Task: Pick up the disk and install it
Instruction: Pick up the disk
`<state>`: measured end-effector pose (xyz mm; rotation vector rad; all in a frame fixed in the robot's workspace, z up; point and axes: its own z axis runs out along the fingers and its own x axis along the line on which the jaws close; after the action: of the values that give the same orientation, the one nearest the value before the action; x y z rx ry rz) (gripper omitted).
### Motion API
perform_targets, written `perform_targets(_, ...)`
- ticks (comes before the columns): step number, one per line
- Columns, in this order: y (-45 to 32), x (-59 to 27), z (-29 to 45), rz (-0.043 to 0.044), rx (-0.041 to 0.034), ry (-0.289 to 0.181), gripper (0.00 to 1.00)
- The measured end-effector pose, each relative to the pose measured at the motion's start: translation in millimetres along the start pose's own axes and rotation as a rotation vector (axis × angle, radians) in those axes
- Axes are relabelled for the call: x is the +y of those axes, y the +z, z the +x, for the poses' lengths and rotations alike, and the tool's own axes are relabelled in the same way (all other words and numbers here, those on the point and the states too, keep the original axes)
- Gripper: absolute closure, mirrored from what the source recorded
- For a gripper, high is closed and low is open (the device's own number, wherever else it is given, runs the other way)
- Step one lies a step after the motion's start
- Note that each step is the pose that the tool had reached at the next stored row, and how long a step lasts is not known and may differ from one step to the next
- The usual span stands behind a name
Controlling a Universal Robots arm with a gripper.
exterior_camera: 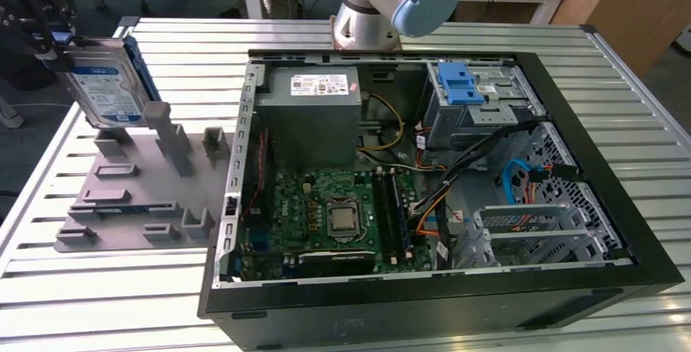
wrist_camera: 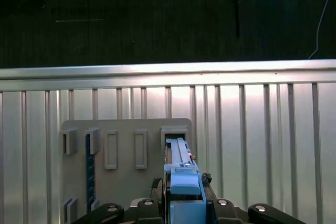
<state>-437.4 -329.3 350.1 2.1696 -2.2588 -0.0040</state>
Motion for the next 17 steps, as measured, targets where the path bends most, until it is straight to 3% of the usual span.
perform_targets(17,-12.9,0.1,0.1,-0.0001,0.0,0.0,0.63)
